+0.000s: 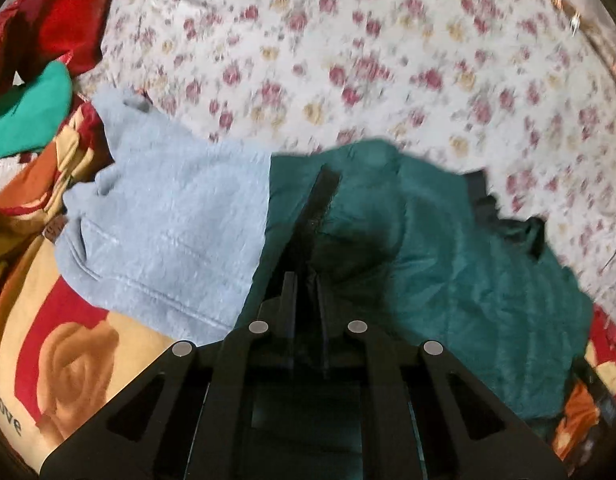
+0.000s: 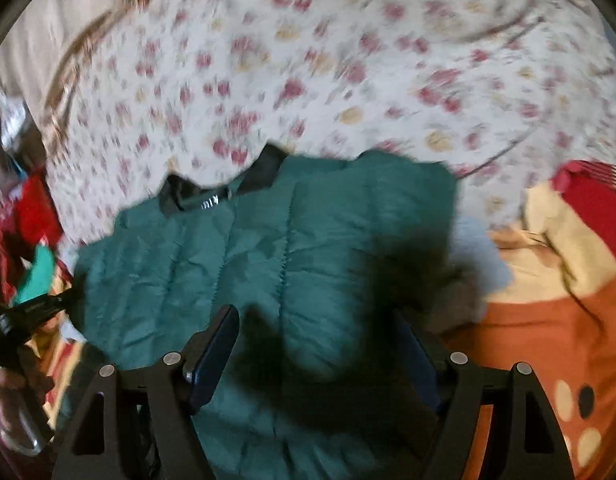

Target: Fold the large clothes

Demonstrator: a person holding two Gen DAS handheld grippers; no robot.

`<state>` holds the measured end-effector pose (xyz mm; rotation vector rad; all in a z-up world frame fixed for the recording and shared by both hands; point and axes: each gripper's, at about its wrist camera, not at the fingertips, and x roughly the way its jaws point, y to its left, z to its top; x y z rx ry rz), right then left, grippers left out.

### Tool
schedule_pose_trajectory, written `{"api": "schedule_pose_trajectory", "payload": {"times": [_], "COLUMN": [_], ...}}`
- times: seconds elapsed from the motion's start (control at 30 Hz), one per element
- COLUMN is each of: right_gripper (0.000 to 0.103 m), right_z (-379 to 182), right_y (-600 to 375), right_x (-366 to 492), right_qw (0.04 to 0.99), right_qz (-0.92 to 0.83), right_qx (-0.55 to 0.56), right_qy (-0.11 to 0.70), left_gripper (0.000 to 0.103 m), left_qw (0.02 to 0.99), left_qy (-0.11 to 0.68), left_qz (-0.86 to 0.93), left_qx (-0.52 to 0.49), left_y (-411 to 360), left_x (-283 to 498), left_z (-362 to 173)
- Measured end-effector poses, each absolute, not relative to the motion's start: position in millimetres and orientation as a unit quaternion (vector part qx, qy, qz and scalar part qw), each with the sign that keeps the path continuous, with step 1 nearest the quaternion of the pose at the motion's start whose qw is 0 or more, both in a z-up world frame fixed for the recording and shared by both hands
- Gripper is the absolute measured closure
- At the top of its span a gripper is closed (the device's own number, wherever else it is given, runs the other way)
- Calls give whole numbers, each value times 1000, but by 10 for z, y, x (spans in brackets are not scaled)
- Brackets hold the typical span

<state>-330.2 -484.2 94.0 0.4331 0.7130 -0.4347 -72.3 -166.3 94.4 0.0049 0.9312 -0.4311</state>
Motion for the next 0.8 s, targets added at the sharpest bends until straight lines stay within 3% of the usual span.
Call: {"api": "schedule_pose_trajectory", "payload": {"times": [0.17,0.23,0.3,0.37,0.5,0.8], "right_gripper": [22,22,23,23,23,23], "right_z": [697,712,798,925,1137,1084], "right_y": [-4862,-4855,-4824,-4758,-4562,-4289], "right_x": [-2911,-2910,-2979,-3097,-3200,-2636], "right_qw": [879,879,879,883,901,907], "right_qz": [-229,-232,-233,-242,-225,-184], "right_qx": [178,173,170,161,142,98], "right_qy": [378,380,380,368,342,365], "left_gripper": [93,87,60,46,40,40], "left_qw": [877,877,877,881,896,892], "left_qy": [437,437,438,429,391,382], "left_qz": [-196,-197,-193,-199,-206,-222], "left_qx": [25,29,38,27,31,96], "left_y": [-1687,-1669,-1653,-1591,-1554,-1851], "left_x": [-728,-721,-726,-766,-941,-1069], "left_z": [869,893,936,1020,1193,1036]}}
